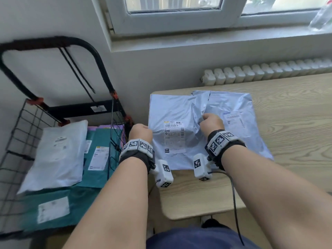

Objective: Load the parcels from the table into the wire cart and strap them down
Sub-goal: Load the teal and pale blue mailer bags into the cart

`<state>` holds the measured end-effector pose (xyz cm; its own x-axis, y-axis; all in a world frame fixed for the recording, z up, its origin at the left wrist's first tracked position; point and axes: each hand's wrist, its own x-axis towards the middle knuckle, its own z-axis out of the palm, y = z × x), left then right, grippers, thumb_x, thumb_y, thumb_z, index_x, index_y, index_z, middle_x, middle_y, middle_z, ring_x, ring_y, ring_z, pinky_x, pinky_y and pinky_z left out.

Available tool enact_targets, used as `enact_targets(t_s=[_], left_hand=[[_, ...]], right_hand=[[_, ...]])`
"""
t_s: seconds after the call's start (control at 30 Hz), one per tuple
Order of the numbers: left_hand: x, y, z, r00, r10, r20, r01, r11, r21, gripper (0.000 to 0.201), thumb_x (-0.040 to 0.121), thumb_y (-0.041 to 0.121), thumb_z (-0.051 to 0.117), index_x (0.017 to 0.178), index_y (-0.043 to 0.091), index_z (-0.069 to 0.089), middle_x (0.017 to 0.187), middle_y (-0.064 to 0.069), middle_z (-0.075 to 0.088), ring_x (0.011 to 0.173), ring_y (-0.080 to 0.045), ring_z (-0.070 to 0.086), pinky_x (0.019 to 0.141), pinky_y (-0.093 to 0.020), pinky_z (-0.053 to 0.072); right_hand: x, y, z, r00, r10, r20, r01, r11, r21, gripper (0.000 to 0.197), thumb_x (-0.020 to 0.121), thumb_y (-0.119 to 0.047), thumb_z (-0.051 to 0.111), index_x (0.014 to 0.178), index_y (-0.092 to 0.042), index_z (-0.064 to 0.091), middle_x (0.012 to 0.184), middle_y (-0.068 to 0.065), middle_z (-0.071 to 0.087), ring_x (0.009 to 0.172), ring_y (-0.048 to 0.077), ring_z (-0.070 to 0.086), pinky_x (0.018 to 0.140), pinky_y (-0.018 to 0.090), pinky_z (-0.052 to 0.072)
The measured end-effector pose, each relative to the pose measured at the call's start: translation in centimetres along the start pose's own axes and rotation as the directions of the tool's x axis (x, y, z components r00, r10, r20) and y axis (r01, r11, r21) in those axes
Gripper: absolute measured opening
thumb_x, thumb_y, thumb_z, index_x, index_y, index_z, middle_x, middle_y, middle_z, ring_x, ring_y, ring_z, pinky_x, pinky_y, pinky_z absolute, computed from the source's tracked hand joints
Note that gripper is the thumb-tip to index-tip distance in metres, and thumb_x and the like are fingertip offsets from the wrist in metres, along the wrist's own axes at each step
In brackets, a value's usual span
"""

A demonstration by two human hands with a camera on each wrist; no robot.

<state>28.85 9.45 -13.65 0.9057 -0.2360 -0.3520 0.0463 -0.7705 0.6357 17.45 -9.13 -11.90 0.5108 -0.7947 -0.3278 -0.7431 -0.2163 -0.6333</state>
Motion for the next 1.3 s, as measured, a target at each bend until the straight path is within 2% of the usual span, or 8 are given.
enact_targets(t_s=[0.03,0.1,0.3,0.4,0.5,0.83,1.0,1.3], left_hand=[[0.1,-1.3,-1.3,1.000,-0.007,-0.009,0.007,1.000,-0.004,0.027,0.079,-0.006,0.045,0.055,0.008,0.049,0.061,-0.019,0.050,0.060,-0.029,0.034,0.050,-0.032,0.037],[0.4,-3.8,-3.9,0.999,-0.016,-0.028,0.016,1.000,-0.008,0.031,0.078,-0.007,0.045,0.053,0.012,0.049,0.058,-0.009,0.043,0.060,-0.026,0.037,0.054,-0.025,0.029],[-0.4,-10.5,-10.5,0.985,-0.107,-0.135,0.103,0.994,-0.038,0.024,0.079,-0.003,0.046,0.068,0.015,0.056,0.071,-0.009,0.047,0.069,-0.020,0.038,0.062,-0.028,0.036],[-0.8,-13.5,-12.8,0.968,-0.179,-0.179,0.173,0.984,-0.050,0.025,0.082,-0.002,0.045,0.081,0.003,0.069,0.083,-0.024,0.060,0.088,-0.045,0.058,0.069,-0.038,0.050],[-1.1,-16.3,-14.5,0.938,-0.263,-0.226,0.246,0.964,-0.100,0.031,0.086,0.003,0.045,0.102,0.007,0.072,0.107,-0.012,0.069,0.098,-0.035,0.062,0.082,-0.035,0.052],[-1.8,-22.7,-17.9,0.864,-0.383,-0.326,0.378,0.922,-0.081,0.023,0.083,-0.001,0.044,0.077,0.006,0.065,0.071,-0.008,0.055,0.067,-0.026,0.047,0.053,-0.025,0.033],[1.2,-25.5,-19.3,0.877,-0.381,-0.294,0.366,0.925,-0.107,0.023,0.085,0.003,0.048,0.081,0.007,0.070,0.077,-0.006,0.062,0.070,-0.026,0.054,0.061,-0.029,0.042],[10.7,-28.8,-23.2,0.936,-0.316,-0.158,0.322,0.946,0.019,0.026,0.089,0.005,0.047,0.101,0.010,0.070,0.103,-0.011,0.068,0.092,-0.032,0.063,0.073,-0.033,0.048]], right_hand=[[-1.0,-1.0,1.3,1.000,-0.009,0.009,0.009,1.000,0.012,0.022,0.083,0.000,0.047,0.093,-0.002,0.067,0.096,0.018,0.069,0.086,0.032,0.065,0.078,0.041,0.055],[-2.9,-3.0,3.7,0.999,-0.029,0.030,0.028,0.999,0.023,0.022,0.080,0.003,0.048,0.091,-0.002,0.066,0.095,0.018,0.069,0.086,0.031,0.065,0.077,0.040,0.056],[-7.6,-8.0,10.3,0.988,-0.122,0.091,0.118,0.992,0.055,0.028,0.080,0.005,0.042,0.087,-0.006,0.067,0.080,0.010,0.061,0.065,0.022,0.052,0.056,0.023,0.042],[-9.0,-10.1,13.2,0.970,-0.193,0.149,0.190,0.981,0.037,0.019,0.075,0.003,0.043,0.078,-0.003,0.061,0.069,0.008,0.054,0.064,0.023,0.050,0.060,0.026,0.040],[-9.8,-11.8,16.1,0.943,-0.264,0.203,0.264,0.964,0.023,0.016,0.073,0.002,0.043,0.063,-0.011,0.046,0.060,0.005,0.042,0.060,0.022,0.042,0.057,0.029,0.035],[-11.1,-14.2,24.0,0.871,-0.313,0.379,0.350,0.936,-0.031,0.023,0.084,-0.003,0.047,0.064,-0.016,0.047,0.070,0.004,0.053,0.069,0.025,0.054,0.063,0.026,0.042],[-10.5,-15.6,27.8,0.881,-0.239,0.409,0.307,0.945,-0.110,0.035,0.085,-0.001,0.049,0.058,-0.017,0.034,0.063,0.000,0.039,0.069,0.023,0.046,0.053,0.024,0.032],[-8.2,-18.5,35.3,0.945,-0.087,0.314,0.123,0.988,-0.095,0.021,0.090,-0.011,0.053,0.079,-0.026,0.045,0.100,0.000,0.059,0.096,0.022,0.055,0.089,0.027,0.043]])
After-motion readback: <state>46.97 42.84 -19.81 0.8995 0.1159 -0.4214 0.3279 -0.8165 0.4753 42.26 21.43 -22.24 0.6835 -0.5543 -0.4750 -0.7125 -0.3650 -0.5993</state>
